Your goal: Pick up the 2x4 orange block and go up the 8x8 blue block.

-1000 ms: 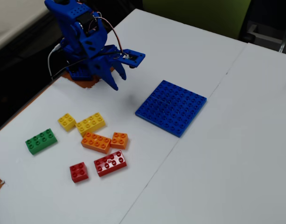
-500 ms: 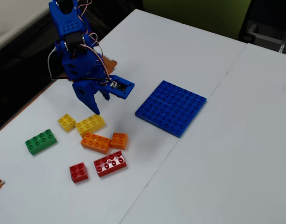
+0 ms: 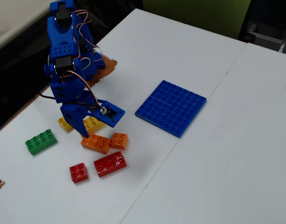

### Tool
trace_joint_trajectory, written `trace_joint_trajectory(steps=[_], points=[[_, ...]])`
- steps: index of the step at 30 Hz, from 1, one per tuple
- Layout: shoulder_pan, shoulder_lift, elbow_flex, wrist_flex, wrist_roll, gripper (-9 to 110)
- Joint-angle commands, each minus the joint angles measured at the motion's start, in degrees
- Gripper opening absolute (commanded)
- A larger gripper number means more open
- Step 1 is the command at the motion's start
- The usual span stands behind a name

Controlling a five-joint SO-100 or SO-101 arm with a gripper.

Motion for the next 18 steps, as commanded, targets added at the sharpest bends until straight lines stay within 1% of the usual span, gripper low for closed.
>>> trace_joint_trajectory(steps=[1, 10, 18], points=[[0.5, -1.4, -3.9, -1.5, 0.7, 28], [0.8, -7.8, -5.4, -4.9, -0.9, 29], [0.6, -11.7, -5.2, -5.3, -2.5, 30]])
